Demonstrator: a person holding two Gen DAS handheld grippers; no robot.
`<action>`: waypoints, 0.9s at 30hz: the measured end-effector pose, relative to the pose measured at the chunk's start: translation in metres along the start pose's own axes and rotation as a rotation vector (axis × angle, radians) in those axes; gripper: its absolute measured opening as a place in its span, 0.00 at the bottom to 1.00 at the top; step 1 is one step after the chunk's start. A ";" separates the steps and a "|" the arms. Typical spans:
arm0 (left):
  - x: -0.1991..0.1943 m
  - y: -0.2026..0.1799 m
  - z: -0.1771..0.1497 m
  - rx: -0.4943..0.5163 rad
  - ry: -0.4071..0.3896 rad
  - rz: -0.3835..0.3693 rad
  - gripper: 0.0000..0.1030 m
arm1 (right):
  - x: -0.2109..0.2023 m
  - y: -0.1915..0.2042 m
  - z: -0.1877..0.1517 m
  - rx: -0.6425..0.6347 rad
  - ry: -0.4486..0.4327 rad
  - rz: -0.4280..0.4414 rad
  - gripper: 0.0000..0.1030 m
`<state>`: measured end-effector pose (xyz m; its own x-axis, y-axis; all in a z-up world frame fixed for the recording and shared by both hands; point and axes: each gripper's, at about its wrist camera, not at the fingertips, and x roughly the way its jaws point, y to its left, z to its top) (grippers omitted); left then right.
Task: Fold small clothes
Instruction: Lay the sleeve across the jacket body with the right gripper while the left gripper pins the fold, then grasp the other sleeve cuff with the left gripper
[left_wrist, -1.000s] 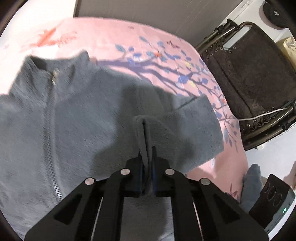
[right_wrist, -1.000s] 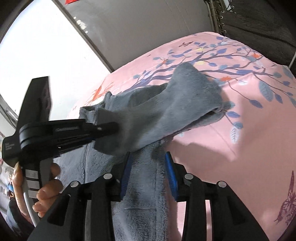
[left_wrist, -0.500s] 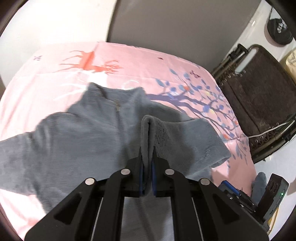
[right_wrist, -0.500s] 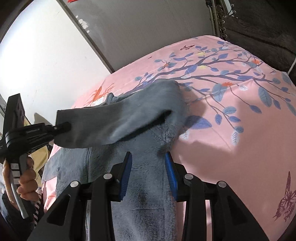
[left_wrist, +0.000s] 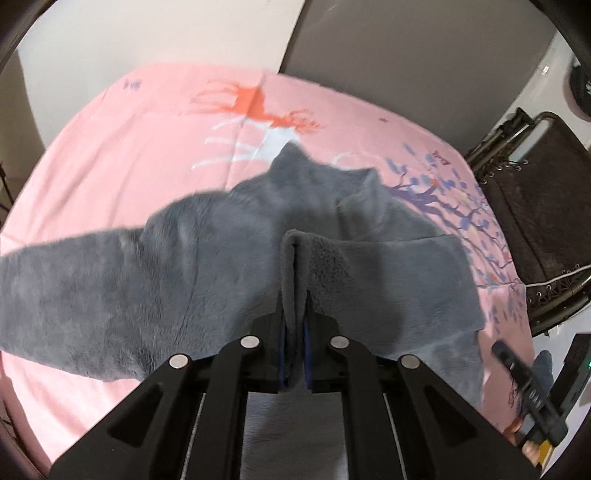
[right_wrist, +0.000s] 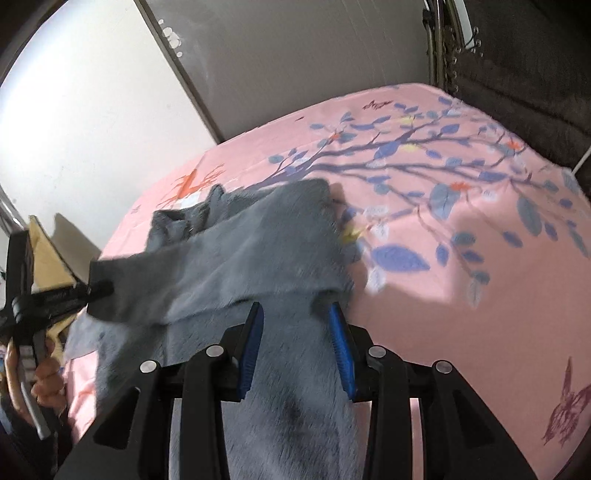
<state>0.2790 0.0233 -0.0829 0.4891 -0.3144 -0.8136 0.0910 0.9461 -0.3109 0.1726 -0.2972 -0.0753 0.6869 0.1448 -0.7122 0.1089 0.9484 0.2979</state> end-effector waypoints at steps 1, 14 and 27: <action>0.003 0.003 -0.002 -0.009 0.007 0.001 0.07 | 0.004 0.001 0.007 -0.002 -0.009 -0.004 0.30; -0.011 0.031 -0.015 -0.140 -0.047 0.023 0.33 | 0.051 0.011 0.046 -0.053 0.028 -0.060 0.24; 0.022 -0.019 -0.025 -0.005 0.023 0.044 0.53 | 0.066 0.059 0.030 -0.130 0.076 -0.020 0.31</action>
<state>0.2666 -0.0036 -0.1073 0.4723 -0.2746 -0.8376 0.0658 0.9586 -0.2772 0.2458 -0.2401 -0.0856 0.6287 0.1413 -0.7647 0.0253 0.9791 0.2017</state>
